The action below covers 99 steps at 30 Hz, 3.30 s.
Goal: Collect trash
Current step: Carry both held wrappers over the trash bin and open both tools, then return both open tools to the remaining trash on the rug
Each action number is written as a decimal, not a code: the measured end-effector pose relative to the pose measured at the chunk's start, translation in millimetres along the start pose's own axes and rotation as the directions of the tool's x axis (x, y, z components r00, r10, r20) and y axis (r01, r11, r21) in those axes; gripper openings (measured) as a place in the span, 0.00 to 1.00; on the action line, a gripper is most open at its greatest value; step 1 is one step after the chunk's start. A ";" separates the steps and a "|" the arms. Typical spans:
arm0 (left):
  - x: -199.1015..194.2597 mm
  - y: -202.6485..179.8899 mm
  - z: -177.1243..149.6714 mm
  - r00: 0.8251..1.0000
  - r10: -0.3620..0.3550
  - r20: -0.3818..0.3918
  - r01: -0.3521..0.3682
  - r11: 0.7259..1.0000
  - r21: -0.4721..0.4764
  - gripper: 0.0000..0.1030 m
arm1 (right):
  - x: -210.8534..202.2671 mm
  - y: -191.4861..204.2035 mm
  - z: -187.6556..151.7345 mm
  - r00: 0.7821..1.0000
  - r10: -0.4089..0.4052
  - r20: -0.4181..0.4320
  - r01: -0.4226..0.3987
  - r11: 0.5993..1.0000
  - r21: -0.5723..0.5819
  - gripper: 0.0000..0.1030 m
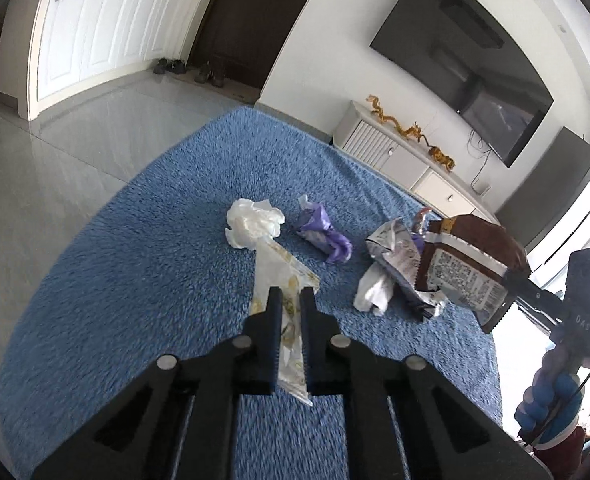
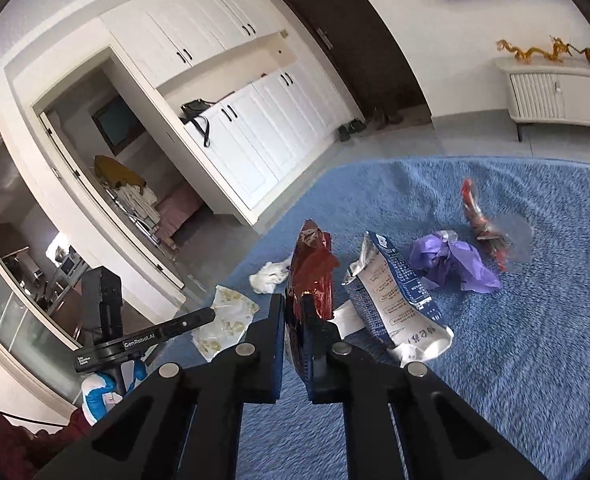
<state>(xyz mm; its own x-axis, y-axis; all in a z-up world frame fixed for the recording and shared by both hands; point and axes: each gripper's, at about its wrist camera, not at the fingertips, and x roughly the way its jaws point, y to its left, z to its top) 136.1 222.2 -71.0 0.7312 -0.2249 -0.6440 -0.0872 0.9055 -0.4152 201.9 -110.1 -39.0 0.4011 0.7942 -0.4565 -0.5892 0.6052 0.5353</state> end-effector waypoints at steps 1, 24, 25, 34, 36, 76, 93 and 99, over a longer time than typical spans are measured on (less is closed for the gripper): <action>-5.5 -0.4 -1.6 1.000 -0.002 0.005 0.002 1.000 0.001 0.08 | -4.8 2.9 -1.8 1.000 0.001 0.008 -0.001 1.000 -0.001 0.07; 3.1 -211.5 -21.2 0.973 -0.203 -0.114 0.229 0.922 0.313 0.08 | -234.1 -56.9 -78.8 0.906 -0.297 0.300 0.246 0.949 0.197 0.07; 15.4 -234.5 -26.7 0.965 -0.216 -0.149 0.255 0.906 0.339 0.08 | -246.9 -67.0 -87.6 0.892 -0.333 0.305 0.273 0.936 0.223 0.07; 100.6 -404.4 -92.6 0.902 -0.234 -0.363 0.403 0.757 0.514 0.08 | -309.9 -168.7 -160.7 0.794 -0.559 0.239 0.398 0.775 0.490 0.07; 124.6 -438.6 -111.4 0.888 -0.221 -0.403 0.425 0.729 0.536 0.08 | -314.2 -187.8 -173.7 0.788 -0.577 0.216 0.401 0.746 0.532 0.07; 142.8 -444.2 -127.7 0.865 -0.225 -0.449 0.463 0.704 0.539 0.46 | -311.8 -182.6 -158.7 0.638 -0.762 0.113 0.630 0.600 0.494 0.47; -16.1 -234.5 -34.0 0.973 -0.228 -0.044 0.218 0.834 0.507 0.46 | -244.5 -13.4 -64.9 0.701 -0.646 0.301 0.646 0.755 0.117 0.56; -66.1 -145.5 -23.3 0.986 -0.158 0.058 0.120 0.903 0.414 0.46 | -221.0 42.5 -52.2 0.729 -0.598 0.333 0.637 0.771 -0.008 0.60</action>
<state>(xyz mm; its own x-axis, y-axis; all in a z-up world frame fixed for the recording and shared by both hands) 84.7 96.9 17.1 0.7741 -0.3437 -0.5317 0.2889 0.9390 -0.1864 51.5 -262.8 47.6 0.8787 0.2345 -0.4159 -0.2043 0.9720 0.1163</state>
